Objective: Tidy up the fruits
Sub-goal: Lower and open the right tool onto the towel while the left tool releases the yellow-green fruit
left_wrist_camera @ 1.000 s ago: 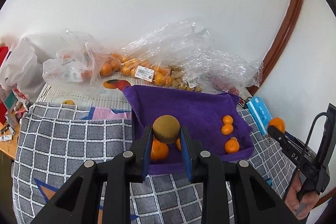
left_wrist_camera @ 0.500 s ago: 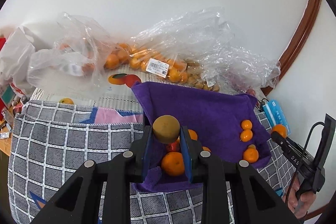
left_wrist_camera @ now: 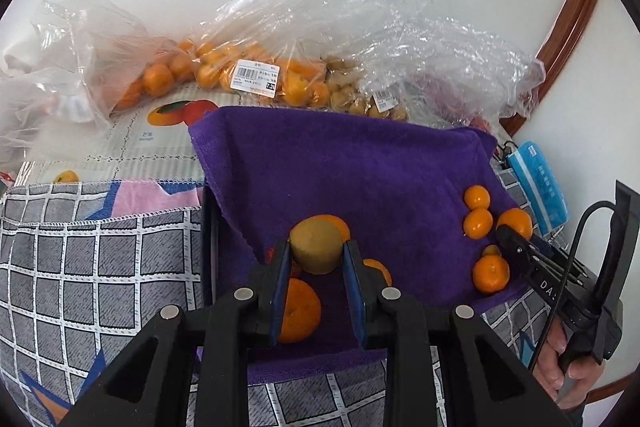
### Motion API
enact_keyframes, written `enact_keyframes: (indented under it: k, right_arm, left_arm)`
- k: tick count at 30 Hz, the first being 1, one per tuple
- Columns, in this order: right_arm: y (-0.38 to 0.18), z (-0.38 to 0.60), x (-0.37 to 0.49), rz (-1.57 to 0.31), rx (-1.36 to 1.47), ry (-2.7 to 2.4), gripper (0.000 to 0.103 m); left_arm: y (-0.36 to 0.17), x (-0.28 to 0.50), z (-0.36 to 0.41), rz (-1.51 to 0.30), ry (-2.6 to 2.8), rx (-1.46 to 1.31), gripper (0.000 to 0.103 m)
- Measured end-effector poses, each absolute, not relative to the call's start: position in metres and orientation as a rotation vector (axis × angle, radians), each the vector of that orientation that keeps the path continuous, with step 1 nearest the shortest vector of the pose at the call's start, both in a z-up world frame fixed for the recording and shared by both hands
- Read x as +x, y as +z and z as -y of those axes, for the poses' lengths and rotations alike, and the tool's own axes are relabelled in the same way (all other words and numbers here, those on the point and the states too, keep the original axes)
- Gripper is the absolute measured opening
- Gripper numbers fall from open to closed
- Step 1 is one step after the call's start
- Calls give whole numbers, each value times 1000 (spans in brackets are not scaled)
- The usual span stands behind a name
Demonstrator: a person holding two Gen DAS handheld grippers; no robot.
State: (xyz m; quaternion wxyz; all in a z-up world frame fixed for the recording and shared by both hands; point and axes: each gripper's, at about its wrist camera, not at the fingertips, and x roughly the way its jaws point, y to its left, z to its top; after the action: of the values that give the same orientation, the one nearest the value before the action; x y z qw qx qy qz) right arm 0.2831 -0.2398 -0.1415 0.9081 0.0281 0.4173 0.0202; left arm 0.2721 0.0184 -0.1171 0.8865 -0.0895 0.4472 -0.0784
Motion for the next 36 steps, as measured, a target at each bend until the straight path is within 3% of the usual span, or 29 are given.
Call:
enact_keyframes:
  k: [18, 22, 30, 36]
  right_arm:
    - [-149, 229, 283, -847, -58, 13, 40]
    - [-148, 229, 284, -848, -73, -1, 48]
    - [-129, 236, 275, -821, -25, -33, 54]
    - [-93, 228, 248, -771, -18, -35, 58]
  left_arm:
    - [-136, 278, -8, -952, -125, -137, 25]
    - [-136, 280, -8, -958, -133, -140, 26]
    - [-112, 263, -12, -911, -129, -140, 45]
    - [-82, 228, -18, -863, -126, -141, 52]
